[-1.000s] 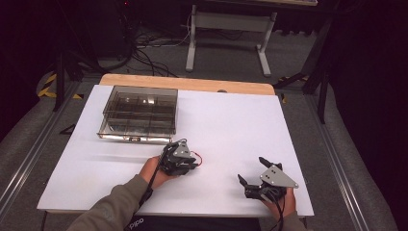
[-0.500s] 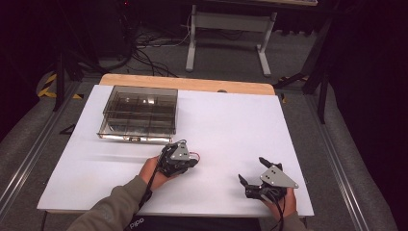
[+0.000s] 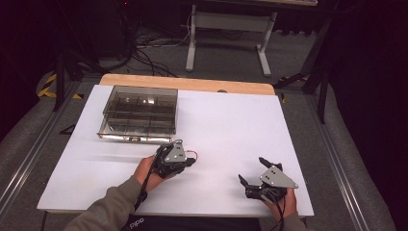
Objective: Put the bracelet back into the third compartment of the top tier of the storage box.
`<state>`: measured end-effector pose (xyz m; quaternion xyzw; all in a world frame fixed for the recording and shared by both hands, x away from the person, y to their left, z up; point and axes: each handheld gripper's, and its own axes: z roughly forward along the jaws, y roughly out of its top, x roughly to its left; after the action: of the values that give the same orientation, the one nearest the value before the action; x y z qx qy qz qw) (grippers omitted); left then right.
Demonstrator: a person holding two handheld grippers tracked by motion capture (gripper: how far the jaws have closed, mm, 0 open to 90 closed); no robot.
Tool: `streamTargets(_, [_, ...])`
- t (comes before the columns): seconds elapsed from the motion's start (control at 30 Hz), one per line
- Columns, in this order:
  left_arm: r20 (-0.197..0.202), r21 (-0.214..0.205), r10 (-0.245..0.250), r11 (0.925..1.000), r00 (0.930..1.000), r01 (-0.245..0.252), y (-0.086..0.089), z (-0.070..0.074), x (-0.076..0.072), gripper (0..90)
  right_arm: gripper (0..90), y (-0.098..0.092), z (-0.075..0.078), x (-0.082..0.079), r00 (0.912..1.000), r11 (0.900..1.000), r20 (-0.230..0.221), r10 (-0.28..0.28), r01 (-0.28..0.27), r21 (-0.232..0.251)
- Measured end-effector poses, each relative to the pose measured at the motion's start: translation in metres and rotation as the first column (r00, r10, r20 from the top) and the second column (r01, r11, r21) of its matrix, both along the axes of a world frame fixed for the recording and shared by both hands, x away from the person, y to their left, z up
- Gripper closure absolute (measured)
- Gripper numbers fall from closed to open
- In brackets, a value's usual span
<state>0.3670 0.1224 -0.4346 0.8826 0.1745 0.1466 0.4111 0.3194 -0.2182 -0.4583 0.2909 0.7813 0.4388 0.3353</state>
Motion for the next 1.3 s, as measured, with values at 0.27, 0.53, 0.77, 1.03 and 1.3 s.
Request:
streamTargets(0.27, [0.035, -0.005, 0.02, 0.9998, 0.9992, -0.02, 0.006, 0.006, 0.001, 89.5, 10.6, 0.0, 0.0, 0.0, 1.0, 1.0, 0.003, 0.0, 0.0, -0.003])
streamTargets(0.53, [0.055, -0.034, 0.042, 0.9986, 0.9976, -0.041, 0.015, 0.014, 0.003, 89.5, 10.6, 0.0, 0.0, 0.0, 1.0, 0.9999, 0.005, -0.002, 0.002, -0.012])
streamTargets(0.77, [0.067, -0.064, 0.059, 0.9965, 0.996, -0.055, 0.023, 0.02, 0.004, 89.5, 11.5, 0.0, 0.0, 0.0, 0.9999, 0.9998, 0.01, -0.01, 0.01, -0.02])
streamTargets(1.03, [0.088, -0.098, 0.073, 0.9931, 0.9934, -0.064, 0.032, 0.029, 0.002, 89.5, 11.5, 0.0, 0.0, 0.0, 0.9999, 0.9997, 0.012, -0.011, 0.011, -0.022])
streamTargets(1.3, [0.111, -0.127, 0.098, 0.9884, 0.989, -0.084, 0.042, 0.039, 0.0, 89.6, 11.8, 0.0, 0.0, 0.0, 0.9998, 0.9996, 0.011, -0.014, 0.014, -0.025])
